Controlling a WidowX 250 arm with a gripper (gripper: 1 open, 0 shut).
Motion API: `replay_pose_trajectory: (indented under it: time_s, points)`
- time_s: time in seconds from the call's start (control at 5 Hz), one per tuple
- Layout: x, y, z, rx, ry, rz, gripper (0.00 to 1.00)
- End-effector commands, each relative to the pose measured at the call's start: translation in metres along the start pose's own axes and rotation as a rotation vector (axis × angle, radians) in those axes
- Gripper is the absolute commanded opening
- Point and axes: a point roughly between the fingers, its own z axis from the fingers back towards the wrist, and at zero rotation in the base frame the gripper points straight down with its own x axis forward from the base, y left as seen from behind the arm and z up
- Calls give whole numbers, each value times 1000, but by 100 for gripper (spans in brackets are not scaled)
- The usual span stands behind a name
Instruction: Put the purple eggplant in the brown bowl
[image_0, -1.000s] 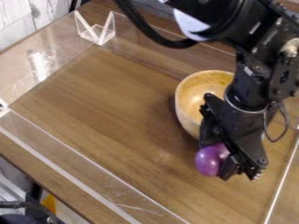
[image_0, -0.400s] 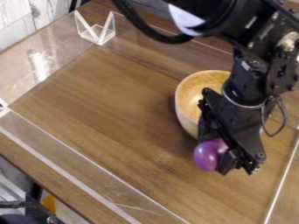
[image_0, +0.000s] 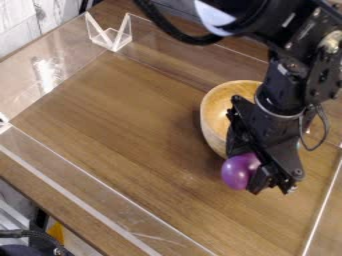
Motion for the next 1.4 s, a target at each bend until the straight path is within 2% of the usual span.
replay_pose_trajectory:
  time_s: [0.0,0.4,1.2]
  points:
    - [10,8,24,22,-86,16,0]
    - [14,18,29,58,-107,12,0]
    - [16,29,17,85,-126,-13,0]
